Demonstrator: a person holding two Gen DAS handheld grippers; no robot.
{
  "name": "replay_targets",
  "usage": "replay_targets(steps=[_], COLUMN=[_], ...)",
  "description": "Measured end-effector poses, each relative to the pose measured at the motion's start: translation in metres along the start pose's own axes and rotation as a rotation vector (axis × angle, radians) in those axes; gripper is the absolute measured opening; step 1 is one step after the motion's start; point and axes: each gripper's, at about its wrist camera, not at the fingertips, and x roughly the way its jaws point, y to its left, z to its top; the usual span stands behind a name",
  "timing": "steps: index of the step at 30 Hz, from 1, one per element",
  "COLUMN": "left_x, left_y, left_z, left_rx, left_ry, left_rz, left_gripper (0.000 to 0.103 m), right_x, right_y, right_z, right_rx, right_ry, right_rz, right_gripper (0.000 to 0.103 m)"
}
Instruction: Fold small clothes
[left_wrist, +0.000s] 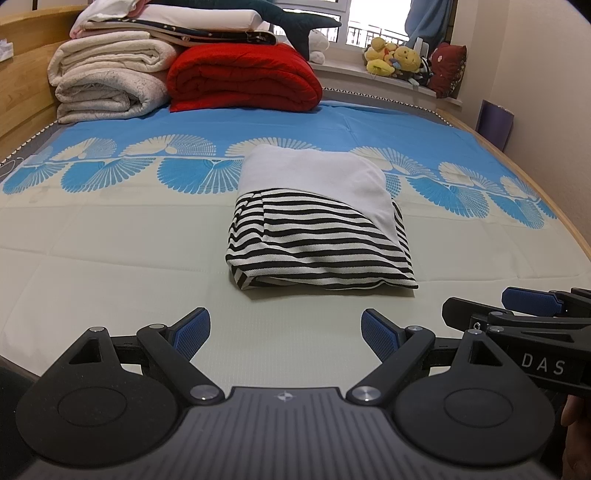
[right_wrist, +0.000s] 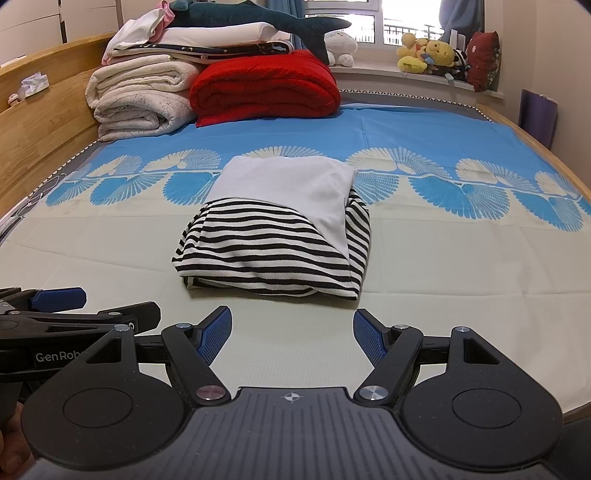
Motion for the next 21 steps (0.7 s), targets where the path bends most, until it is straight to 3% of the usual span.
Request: replay_targets(steps=[21], left_x=[0.0061], left_y=[0.0054], left_z=[-0.0028], left_rx=[0.002], left_ry=[0.011], left_rz=[0.002], left_gripper=[0.092], right_x=[0.0047], right_y=[0.0021], right_z=[-0.0053], right_rx=[0.009], right_ry=[0.015], right_rz=[-0.001], right_gripper=[0.074])
